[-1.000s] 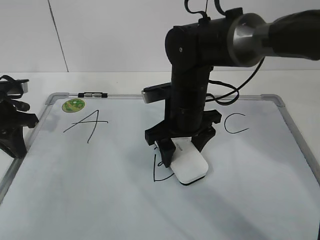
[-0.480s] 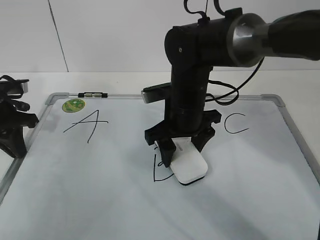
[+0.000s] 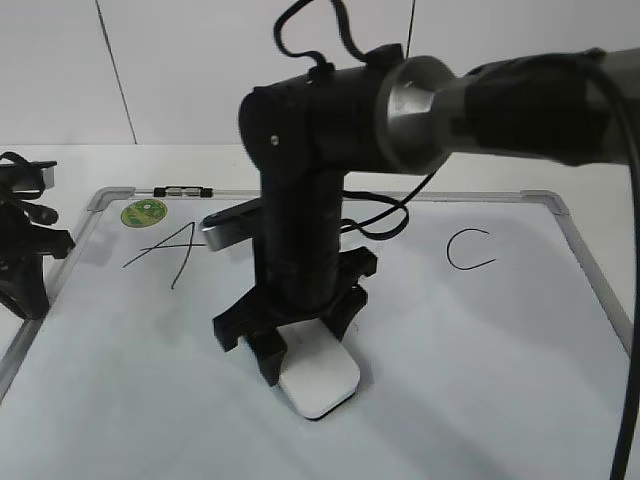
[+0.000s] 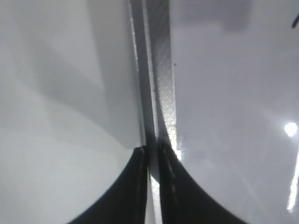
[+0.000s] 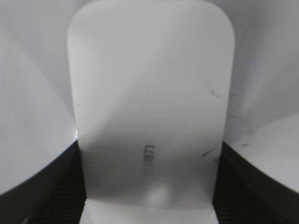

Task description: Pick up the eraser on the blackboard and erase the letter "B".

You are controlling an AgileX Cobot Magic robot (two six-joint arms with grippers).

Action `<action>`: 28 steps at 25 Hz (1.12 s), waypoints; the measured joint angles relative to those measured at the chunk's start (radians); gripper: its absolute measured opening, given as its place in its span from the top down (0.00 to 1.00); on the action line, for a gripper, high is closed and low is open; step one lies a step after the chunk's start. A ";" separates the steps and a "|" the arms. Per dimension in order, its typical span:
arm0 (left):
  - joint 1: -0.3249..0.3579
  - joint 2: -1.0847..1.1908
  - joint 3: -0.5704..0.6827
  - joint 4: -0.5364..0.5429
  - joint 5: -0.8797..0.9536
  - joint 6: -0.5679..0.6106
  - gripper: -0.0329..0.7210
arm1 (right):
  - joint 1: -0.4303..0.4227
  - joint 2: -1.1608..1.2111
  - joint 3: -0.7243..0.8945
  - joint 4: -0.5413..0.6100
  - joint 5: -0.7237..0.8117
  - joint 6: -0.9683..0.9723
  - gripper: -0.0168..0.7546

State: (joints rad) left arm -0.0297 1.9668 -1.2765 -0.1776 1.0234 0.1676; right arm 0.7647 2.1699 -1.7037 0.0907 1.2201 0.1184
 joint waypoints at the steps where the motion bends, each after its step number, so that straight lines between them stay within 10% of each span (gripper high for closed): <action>1: 0.000 0.000 0.000 0.000 0.001 0.000 0.92 | 0.017 0.002 -0.002 -0.004 0.000 0.000 0.25; 12: 0.000 0.000 0.000 0.003 0.005 0.000 0.92 | 0.049 0.017 -0.032 -0.048 0.015 0.000 0.25; 23: 0.000 0.000 0.000 0.003 0.005 0.000 0.92 | -0.257 0.017 -0.042 -0.118 0.005 0.012 0.25; 28: 0.000 0.000 0.000 0.003 0.005 0.000 0.92 | -0.260 0.017 -0.042 -0.091 0.004 -0.001 0.25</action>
State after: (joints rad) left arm -0.0297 1.9668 -1.2765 -0.1742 1.0287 0.1676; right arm 0.5045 2.1864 -1.7457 0.0000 1.2237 0.1170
